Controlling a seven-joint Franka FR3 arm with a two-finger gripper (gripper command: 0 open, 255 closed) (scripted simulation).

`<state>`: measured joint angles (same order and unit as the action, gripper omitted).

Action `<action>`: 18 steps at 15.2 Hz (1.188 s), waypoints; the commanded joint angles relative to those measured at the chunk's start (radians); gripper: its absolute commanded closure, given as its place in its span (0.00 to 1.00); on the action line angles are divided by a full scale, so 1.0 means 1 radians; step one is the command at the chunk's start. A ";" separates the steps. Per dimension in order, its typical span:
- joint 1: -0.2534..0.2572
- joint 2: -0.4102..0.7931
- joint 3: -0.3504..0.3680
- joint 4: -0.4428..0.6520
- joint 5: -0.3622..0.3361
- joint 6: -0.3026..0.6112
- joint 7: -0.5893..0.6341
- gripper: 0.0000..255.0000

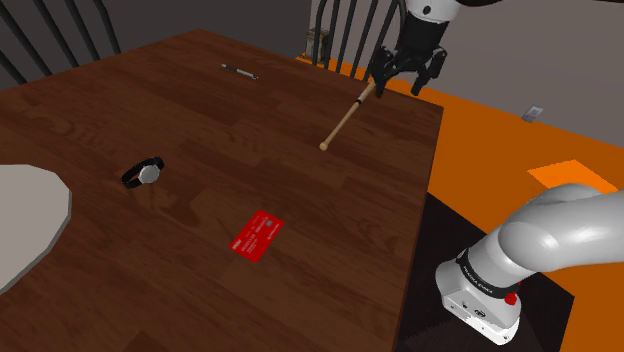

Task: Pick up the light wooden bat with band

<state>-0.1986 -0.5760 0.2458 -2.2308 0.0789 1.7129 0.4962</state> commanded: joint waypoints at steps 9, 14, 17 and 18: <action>-0.176 0.308 0.123 0.118 0.028 0.228 0.660 0.00; -0.173 0.318 0.127 0.060 0.028 0.296 0.661 0.00; -0.173 0.325 0.130 0.032 0.027 0.331 0.662 0.00; -0.173 0.325 0.130 0.032 0.027 0.331 0.662 0.00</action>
<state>-0.3715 -0.2518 0.3756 -2.1931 0.1063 2.0370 1.1580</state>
